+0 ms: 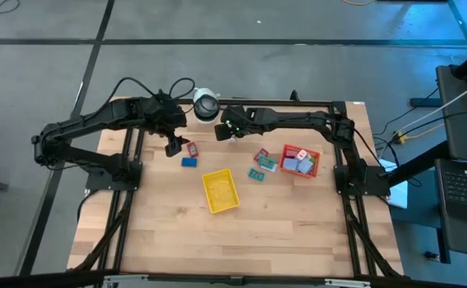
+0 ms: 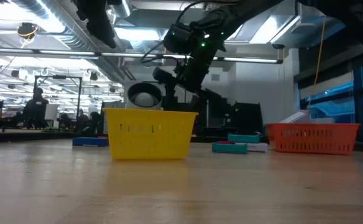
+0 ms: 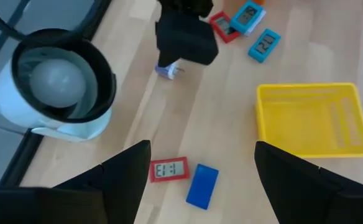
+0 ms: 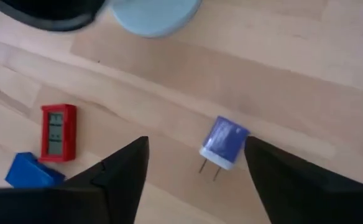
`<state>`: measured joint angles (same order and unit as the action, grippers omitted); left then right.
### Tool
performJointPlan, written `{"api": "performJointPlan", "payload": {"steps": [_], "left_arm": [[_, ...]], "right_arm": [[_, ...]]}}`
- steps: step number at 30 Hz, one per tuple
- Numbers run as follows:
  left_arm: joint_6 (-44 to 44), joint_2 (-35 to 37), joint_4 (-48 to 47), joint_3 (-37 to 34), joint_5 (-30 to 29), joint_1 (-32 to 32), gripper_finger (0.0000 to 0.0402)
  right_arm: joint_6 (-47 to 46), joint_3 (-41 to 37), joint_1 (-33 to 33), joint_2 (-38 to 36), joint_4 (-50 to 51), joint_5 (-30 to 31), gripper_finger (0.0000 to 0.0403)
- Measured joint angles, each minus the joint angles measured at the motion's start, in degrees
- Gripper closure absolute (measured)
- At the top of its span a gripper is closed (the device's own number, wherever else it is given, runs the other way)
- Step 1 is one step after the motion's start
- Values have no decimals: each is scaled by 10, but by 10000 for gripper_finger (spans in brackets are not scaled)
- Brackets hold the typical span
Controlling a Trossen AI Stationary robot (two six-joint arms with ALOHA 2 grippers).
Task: Pick & Place Office items
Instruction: Put the violet charger adapter into the orange basket
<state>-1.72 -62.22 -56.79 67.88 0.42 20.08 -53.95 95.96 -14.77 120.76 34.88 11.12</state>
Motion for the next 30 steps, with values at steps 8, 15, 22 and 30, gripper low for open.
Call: {"api": "performJointPlan", "payload": {"steps": [8,15,22,30], "left_arm": [[0,0,0,0,11,-19,117],[0,0,0,0,12,-47,117],[0,0,1,18,12,-63,117],[-1,0,1,67,22,-66,117]], "right_arm": [[-29,0,-6,16,6,26,89],[-52,0,-5,38,12,20,88],[-80,0,1,63,16,10,88],[-90,0,0,80,18,5,88]]}}
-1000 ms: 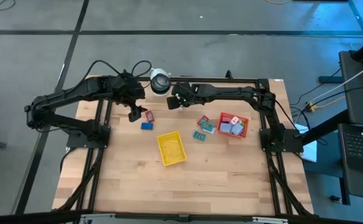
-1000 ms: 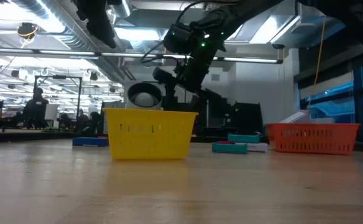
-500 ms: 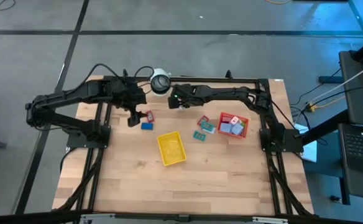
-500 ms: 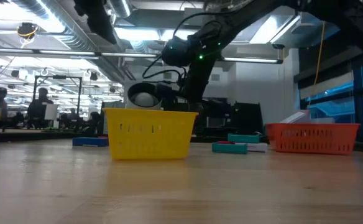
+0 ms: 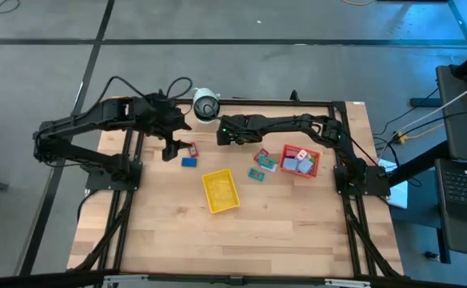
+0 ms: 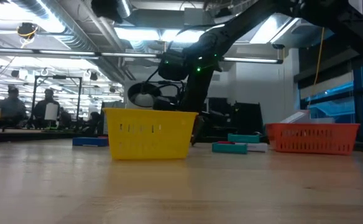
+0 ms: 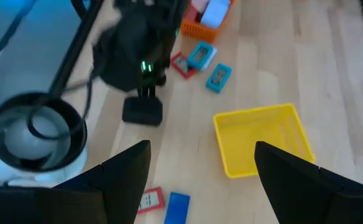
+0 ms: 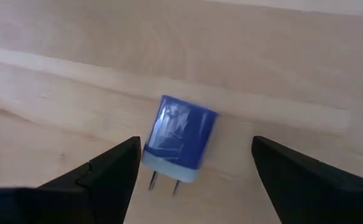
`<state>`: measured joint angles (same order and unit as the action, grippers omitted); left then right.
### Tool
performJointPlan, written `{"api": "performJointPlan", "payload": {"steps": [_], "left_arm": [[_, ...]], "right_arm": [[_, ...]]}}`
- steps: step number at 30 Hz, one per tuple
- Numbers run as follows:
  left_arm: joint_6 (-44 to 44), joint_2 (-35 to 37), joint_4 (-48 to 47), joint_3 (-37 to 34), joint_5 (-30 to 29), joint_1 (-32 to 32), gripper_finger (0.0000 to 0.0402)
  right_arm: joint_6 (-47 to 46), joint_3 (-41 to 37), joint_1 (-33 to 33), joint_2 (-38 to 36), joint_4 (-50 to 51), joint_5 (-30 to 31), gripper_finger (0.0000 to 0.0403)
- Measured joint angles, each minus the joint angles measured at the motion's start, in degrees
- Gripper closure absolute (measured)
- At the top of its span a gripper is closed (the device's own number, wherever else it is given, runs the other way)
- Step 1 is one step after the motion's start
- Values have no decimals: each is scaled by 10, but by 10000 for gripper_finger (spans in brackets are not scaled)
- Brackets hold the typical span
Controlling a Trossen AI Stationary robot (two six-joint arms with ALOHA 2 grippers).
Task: Pick & Place Office items
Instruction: Put the violet charger adapter into the orange basket
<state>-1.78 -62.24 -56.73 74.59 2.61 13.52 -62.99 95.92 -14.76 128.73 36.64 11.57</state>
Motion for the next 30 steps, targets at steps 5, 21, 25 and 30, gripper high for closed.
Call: {"api": "performJointPlan", "payload": {"steps": [5,21,25,30], "left_arm": [[0,0,0,26,1,0,117],[0,0,-1,38,1,-24,117],[0,0,-1,38,0,-31,117],[0,0,-1,38,-1,-39,117]], "right_arm": [[-21,1,-1,5,-3,-3,88],[-54,1,-14,7,-12,-15,152],[-54,0,-15,8,-11,-16,194],[-67,0,-16,8,-10,-20,259]]}}
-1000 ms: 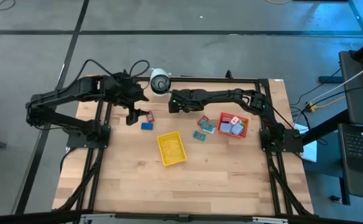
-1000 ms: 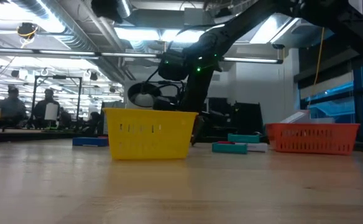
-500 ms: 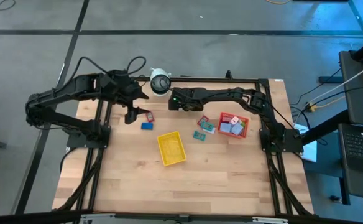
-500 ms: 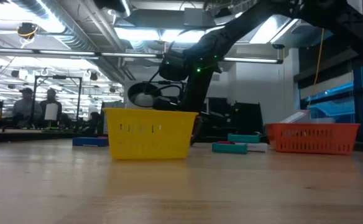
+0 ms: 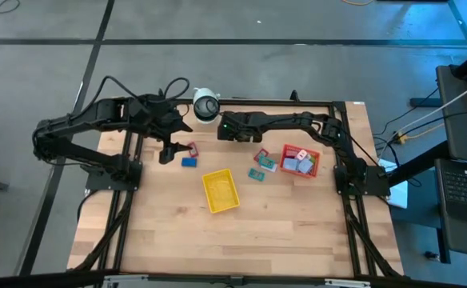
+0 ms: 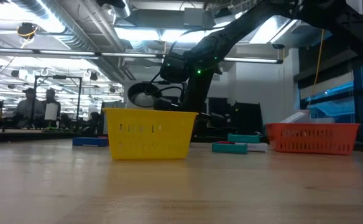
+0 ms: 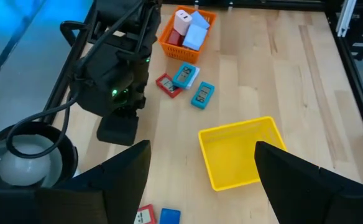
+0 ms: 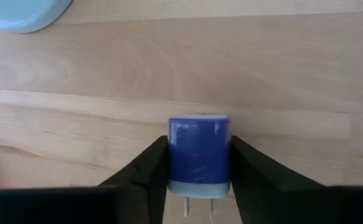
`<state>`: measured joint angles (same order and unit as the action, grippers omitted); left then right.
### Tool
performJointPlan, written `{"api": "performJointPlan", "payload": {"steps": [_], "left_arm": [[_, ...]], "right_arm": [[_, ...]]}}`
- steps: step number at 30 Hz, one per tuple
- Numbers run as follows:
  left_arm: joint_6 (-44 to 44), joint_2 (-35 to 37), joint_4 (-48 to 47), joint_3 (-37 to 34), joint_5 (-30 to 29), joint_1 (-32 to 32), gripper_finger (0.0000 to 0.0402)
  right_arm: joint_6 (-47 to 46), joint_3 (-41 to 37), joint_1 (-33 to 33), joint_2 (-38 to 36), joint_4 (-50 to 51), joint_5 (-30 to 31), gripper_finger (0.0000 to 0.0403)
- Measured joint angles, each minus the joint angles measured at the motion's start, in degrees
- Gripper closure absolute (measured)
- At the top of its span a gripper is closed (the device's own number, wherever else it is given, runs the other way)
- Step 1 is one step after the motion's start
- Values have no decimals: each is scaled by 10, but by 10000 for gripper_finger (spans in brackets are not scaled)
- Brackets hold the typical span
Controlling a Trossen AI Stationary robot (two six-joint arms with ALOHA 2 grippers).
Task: Pick & Place Office items
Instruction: Put the violet charger adapter into the orange basket
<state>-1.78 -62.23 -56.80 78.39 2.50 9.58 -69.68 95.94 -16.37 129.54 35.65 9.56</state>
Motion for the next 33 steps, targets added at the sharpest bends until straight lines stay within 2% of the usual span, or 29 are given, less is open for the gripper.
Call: {"api": "performJointPlan", "payload": {"steps": [1,6,10,13,18,22,26,28,33], "left_arm": [[0,0,0,0,-1,-2,117],[0,0,0,0,-12,-17,117],[1,0,0,0,-15,-32,118],[1,0,0,0,-17,-44,123],[1,4,-5,0,-35,-57,139],[1,7,-34,0,-41,-58,148],[1,14,-57,0,-42,-58,150],[1,19,-60,0,-42,-58,150],[1,27,-59,0,-39,-58,151]], "right_arm": [[-2,0,0,0,-1,-2,270],[-4,2,-1,0,-1,-12,270],[26,38,-4,3,47,-16,270],[82,91,-11,2,141,-1,270],[189,190,-20,2,377,80,270],[274,242,-2,-1,539,112,270],[298,213,37,-46,548,71,270],[282,190,59,-74,539,74,270],[190,67,90,-171,544,54,270]]}}
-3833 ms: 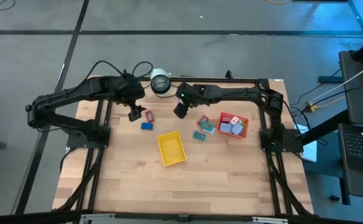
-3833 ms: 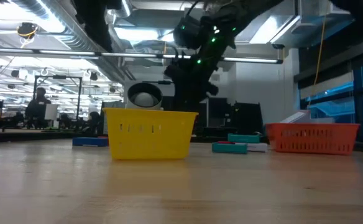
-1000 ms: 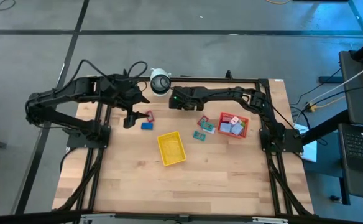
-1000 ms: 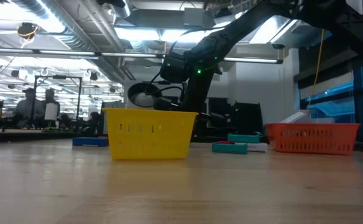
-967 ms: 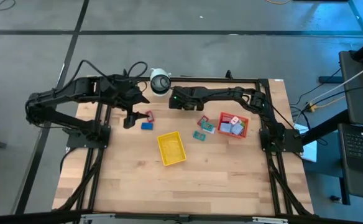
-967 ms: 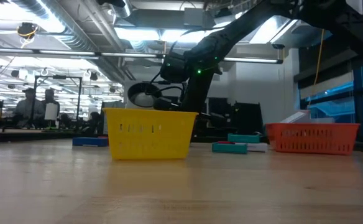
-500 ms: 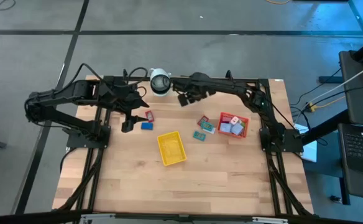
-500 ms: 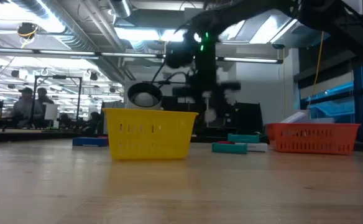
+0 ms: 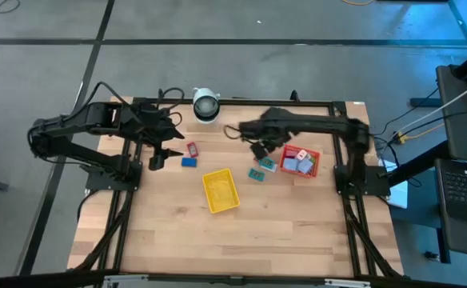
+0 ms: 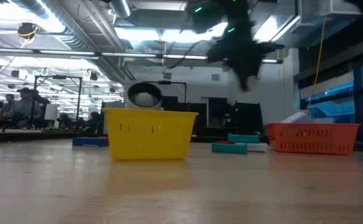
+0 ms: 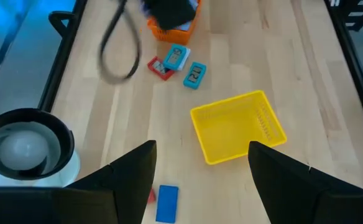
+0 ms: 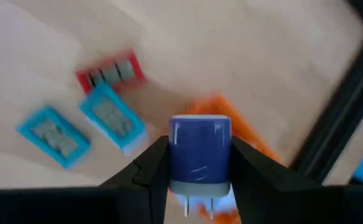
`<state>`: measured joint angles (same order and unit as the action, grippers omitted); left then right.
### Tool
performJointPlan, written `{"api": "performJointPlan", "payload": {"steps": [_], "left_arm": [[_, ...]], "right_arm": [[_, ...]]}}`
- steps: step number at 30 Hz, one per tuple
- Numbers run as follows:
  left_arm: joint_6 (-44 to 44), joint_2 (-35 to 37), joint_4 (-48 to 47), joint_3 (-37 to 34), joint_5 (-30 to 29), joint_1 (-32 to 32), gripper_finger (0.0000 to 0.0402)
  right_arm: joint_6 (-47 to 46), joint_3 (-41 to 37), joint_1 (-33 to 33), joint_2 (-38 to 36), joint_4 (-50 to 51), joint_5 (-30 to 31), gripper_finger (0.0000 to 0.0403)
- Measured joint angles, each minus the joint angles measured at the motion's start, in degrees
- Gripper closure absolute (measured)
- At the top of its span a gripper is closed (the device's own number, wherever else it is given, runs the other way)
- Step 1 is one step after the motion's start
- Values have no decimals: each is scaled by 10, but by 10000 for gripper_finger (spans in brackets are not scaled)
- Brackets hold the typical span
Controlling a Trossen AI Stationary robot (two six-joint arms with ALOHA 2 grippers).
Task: Pick & Place Office items
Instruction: Put the violet charger adapter into the orange basket
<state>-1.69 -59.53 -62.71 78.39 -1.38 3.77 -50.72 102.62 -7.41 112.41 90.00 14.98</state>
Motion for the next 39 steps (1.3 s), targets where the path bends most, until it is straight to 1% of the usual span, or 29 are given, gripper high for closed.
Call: {"api": "performJointPlan", "payload": {"steps": [2,4,6,8,10,13,16,18,21,23,24,26,28,31,34,37,39], "left_arm": [[0,3,0,0,3,0,151],[0,5,3,0,5,0,151],[0,4,10,0,5,0,151],[0,4,20,0,5,0,151],[0,4,30,0,5,0,151],[0,0,47,0,5,0,151],[0,0,52,0,5,0,151],[0,-2,52,0,5,0,151],[0,-2,52,0,5,0,151],[0,-2,51,0,5,0,151],[0,-2,51,0,5,0,151],[0,-2,51,0,5,0,151],[0,-2,51,0,5,0,151],[0,-2,51,0,5,0,151],[0,-2,51,0,6,0,151],[0,-2,51,0,11,0,151],[0,-2,51,0,13,0,151]], "right_arm": [[-52,-60,13,-53,-12,-4,270],[-125,-124,19,-109,-41,-15,270],[-187,-185,19,-175,-116,-32,270],[-225,-245,15,-230,-207,-42,270],[-256,-294,6,-258,-258,-51,270],[-287,-345,-10,-275,-252,-58,270],[-299,-396,-24,-273,-281,-83,270],[-314,-417,-29,-273,-327,-92,270],[-347,-433,-35,-274,-352,-86,270],[-358,-450,-36,-273,-398,-86,270],[-363,-456,-36,-273,-404,-87,270],[-376,-468,-35,-273,-389,-88,270],[-389,-475,-38,-273,-395,-87,270],[-393,-477,-39,-273,-399,-77,270],[-419,-477,-36,-278,-390,-60,270],[-416,-477,-36,-281,-385,-58,270],[-414,-477,-36,-280,-363,-59,270]]}}
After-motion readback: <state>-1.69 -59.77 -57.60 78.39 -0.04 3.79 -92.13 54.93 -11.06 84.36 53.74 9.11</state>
